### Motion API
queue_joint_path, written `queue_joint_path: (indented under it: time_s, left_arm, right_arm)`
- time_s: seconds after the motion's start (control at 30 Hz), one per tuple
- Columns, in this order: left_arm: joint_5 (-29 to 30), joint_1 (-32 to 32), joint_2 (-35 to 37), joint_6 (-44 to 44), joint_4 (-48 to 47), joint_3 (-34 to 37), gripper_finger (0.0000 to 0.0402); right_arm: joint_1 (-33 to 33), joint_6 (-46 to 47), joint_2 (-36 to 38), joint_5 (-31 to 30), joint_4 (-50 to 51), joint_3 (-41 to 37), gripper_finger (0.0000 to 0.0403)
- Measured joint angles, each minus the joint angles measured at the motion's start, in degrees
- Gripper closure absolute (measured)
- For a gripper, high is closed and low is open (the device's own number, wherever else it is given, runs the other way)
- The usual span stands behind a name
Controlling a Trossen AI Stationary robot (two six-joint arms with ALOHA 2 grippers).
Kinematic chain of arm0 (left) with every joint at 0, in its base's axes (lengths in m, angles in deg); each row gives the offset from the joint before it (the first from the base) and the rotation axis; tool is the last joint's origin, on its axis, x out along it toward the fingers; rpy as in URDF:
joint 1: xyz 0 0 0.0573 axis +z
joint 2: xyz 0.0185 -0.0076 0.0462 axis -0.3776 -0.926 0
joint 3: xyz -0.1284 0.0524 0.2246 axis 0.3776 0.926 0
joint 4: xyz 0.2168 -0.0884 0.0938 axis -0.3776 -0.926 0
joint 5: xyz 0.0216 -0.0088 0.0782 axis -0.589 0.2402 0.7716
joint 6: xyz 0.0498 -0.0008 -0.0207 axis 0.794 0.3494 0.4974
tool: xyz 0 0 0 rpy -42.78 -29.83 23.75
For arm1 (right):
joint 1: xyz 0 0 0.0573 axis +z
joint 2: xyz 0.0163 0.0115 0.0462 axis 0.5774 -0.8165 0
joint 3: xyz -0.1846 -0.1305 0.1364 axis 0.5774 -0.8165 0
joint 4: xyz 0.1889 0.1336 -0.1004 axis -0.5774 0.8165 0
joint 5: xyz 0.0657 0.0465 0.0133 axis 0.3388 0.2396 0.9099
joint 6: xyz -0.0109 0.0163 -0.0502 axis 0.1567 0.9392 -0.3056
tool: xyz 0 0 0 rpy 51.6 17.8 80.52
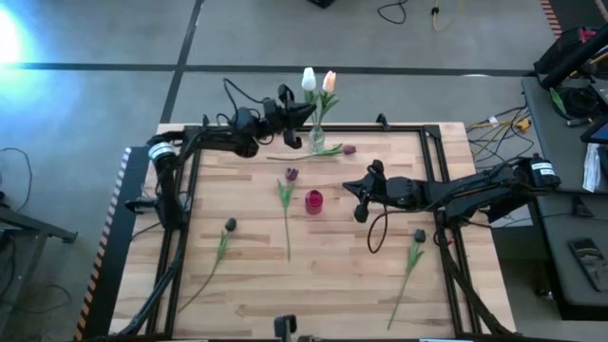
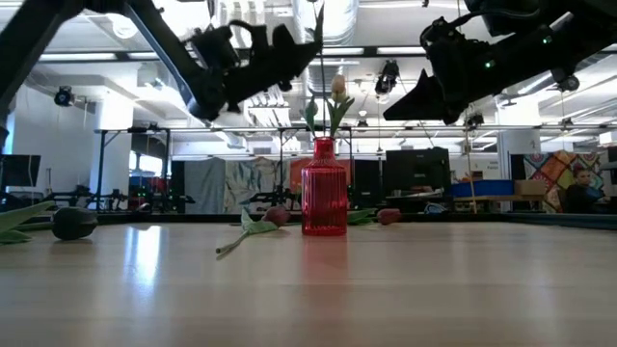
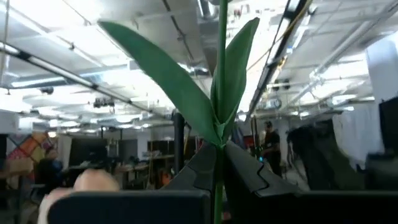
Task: Sort flowers into vase by color
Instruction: Put the white flower into the transparent vase
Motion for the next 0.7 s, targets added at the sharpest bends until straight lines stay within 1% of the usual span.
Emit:
queue_joint_path:
  time_s: [0.1,0.27,0.37,0.7]
  left_arm:
    - [-2.03,1.95,-2.23,-1.03,0.01,-1.94,0.0401]
    - [-3.15,4.3,-4.94,-3.57,1.16,-4.34,0.0401]
    - [-4.39,4.66,-6.3,-4.08,1.35,-5.34,0.0401]
    - [-4.84,5.37,-10.13,-4.24,3.49,-7.33,0.0401]
  right_arm:
    - [0.0,-0.76,0.0,-0.01,-0.11,0.59,0.0394]
    - [0.0,-2.87,0.0,-0.01,-0.04,1.21,0.0394]
    - [0.0,-4.14,0.0,-0.01,0.0,1.39,0.0394]
    - [0.0,-4.73,0.0,-0.01,-0.14,1.49,0.0394]
